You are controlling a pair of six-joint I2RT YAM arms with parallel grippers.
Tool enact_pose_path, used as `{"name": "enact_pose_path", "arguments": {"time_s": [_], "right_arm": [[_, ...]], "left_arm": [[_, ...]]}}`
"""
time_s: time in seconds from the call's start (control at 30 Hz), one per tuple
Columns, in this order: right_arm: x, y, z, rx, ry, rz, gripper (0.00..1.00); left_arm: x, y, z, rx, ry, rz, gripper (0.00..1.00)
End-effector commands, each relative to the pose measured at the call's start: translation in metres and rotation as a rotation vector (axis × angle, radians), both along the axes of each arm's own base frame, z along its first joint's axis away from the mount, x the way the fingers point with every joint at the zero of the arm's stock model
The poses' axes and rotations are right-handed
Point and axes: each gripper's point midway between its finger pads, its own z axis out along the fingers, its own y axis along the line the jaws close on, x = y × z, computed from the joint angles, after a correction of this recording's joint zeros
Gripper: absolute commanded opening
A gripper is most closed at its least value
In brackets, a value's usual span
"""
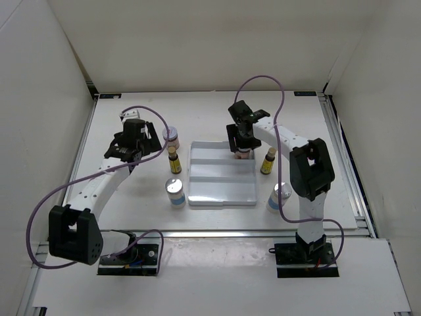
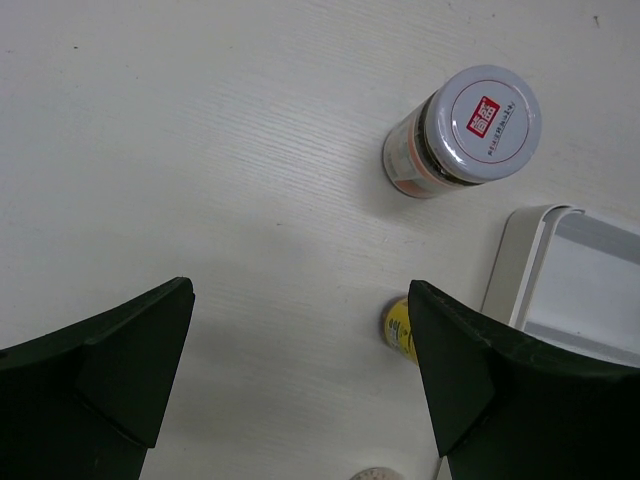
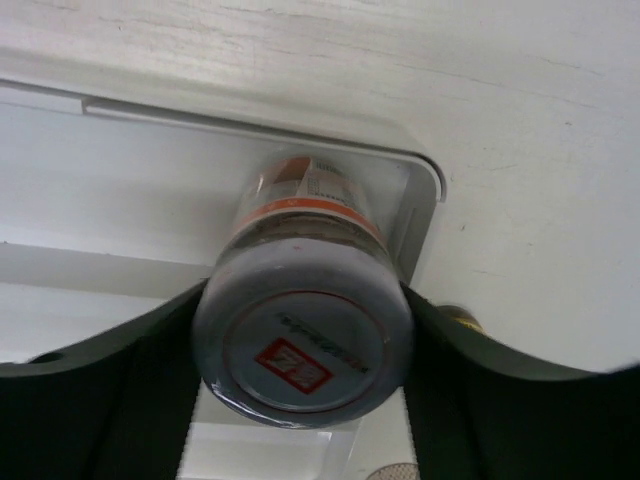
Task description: Organize the condiment bottles
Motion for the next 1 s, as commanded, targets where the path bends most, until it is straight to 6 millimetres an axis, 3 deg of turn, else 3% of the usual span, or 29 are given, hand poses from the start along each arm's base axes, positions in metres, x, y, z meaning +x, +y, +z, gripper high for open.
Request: {"name": "enact_pose_path", "arguments": {"time_s": [0.0,0.03,0.1,0.13,0.17,0.2,0.23,0.27,0.33,0.37,0.4,0.43,0.47,0.5,0.57,0.6,0.67,0.87,0.97], "right_arm": [[0.009,0.002,0.005,0.014,-0.039,-0.035,0.76],[0.007,0.001,0.008,0.020,-0.042,-0.044,0.91],[0.009,-0.001,0.022,0.030,-0.077,-0.060,1.00],[0.010,-0.002,0.026,0.028,-0.095,-0.066,1.00],[0.010,-0.002,0.039,0.045,-0.120,-0.066,1.00],[0.010,-0.002,0.045,0.053,-0.133,-0.066,1.00],[0.010,-0.002,0.052,0.062,-0.146,-0.066,1.00],[0.009,-0.003,0.064,0.078,-0.170,-0.067,1.00],[0.009,-0.003,0.077,0.095,-0.196,-0.067,1.00],[0.005,0.000,0.091,0.131,-0.211,-0.045,1.00],[0.002,0.004,0.097,0.158,-0.213,-0.032,1.00],[-0.002,0.007,0.109,0.192,-0.226,-0.019,1.00],[-0.006,0.009,0.110,0.213,-0.214,-0.005,1.00],[-0.011,0.015,0.115,0.247,-0.207,0.016,1.00],[-0.016,0.016,0.122,0.273,-0.208,0.030,1.00],[-0.019,0.014,0.114,0.262,-0.190,0.028,1.00],[-0.026,0.018,0.120,0.298,-0.192,0.048,1.00],[-0.037,0.018,0.110,0.314,-0.171,0.075,1.00],[-0.041,0.017,0.104,0.316,-0.158,0.079,1.00]], "left_arm": [[0.014,-0.009,0.025,-0.006,-0.042,-0.045,0.99],[0.017,-0.010,0.021,-0.001,-0.020,-0.045,0.99],[0.030,-0.014,0.036,0.005,-0.034,-0.063,0.99],[0.035,-0.017,0.037,-0.001,-0.027,-0.072,0.99],[0.041,-0.018,0.025,0.008,0.018,-0.072,0.99],[0.053,-0.024,0.038,-0.006,-0.009,-0.083,0.99],[0.057,-0.030,0.036,-0.022,0.007,-0.107,0.99],[0.066,-0.035,0.023,-0.017,0.041,-0.126,0.99],[0.081,-0.051,0.028,-0.047,0.040,-0.172,0.99],[0.087,-0.055,0.026,-0.056,0.046,-0.184,0.99],[0.092,-0.058,0.009,-0.055,0.091,-0.189,0.99],[0.099,-0.069,0.012,-0.056,0.084,-0.239,0.99],[0.105,-0.070,0.007,-0.048,0.093,-0.245,0.99],[0.107,-0.076,-0.012,-0.041,0.142,-0.254,0.99],[0.115,-0.082,-0.016,-0.023,0.157,-0.277,0.99],[0.117,-0.081,-0.022,-0.014,0.172,-0.269,0.99],[0.121,-0.086,-0.035,-0.002,0.197,-0.284,0.99],[0.128,-0.082,-0.067,0.032,0.265,-0.259,0.99],[0.130,-0.083,-0.073,0.034,0.276,-0.259,0.96]]}}
